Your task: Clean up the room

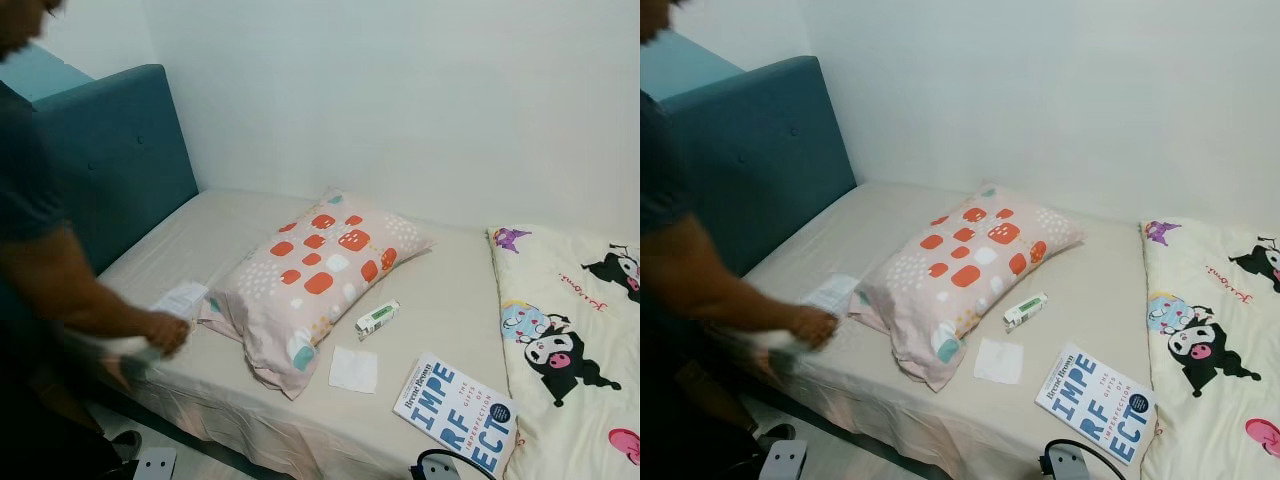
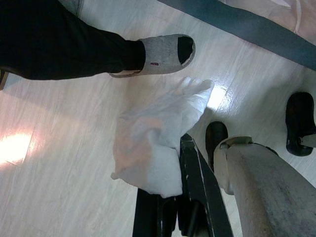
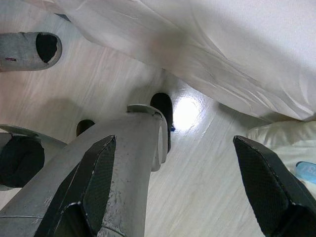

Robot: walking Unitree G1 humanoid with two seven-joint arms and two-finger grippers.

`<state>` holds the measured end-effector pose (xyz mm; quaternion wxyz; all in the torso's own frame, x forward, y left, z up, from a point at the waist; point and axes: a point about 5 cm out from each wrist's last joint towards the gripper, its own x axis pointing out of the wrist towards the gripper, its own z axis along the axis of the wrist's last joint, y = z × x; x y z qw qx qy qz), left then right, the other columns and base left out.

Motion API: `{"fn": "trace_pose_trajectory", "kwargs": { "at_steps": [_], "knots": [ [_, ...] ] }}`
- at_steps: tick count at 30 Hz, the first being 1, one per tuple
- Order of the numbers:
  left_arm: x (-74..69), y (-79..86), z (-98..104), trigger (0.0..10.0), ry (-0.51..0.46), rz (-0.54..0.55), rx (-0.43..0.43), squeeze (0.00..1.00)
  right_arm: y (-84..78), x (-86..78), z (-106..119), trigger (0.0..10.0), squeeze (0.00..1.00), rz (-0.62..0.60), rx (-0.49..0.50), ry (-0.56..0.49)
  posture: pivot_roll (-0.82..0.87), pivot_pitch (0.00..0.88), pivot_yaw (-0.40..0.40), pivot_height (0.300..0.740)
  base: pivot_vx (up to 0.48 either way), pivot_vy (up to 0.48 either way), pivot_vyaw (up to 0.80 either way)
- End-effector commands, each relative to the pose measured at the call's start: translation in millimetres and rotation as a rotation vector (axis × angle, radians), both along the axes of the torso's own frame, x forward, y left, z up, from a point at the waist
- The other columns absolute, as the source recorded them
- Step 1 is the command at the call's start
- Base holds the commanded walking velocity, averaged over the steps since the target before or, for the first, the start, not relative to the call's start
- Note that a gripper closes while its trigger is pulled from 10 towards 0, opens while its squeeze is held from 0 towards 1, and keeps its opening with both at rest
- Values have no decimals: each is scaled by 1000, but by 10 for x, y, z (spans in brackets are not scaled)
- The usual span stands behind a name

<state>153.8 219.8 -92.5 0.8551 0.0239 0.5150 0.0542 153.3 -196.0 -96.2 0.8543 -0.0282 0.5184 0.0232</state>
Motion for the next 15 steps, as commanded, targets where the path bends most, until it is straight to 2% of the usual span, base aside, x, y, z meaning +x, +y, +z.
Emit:
{"fn": "trace_pose_trajectory", "kwargs": {
  "at_steps": [1, 15],
  "knots": [
    [14, -19, 0, 10000, 7, -15, 0, 0, -1, -19, -8, 10000, 0, 8, -6, 10, -101, 0, 32, 740, 0, 0, 0],
    [3, -28, -6, 10000, 13, -25, 1, 0, 11, -11, -7, 10000, 0, -2, 0, 4, -110, 0, 40, 740, 0, 0, 0]
  ]
}}
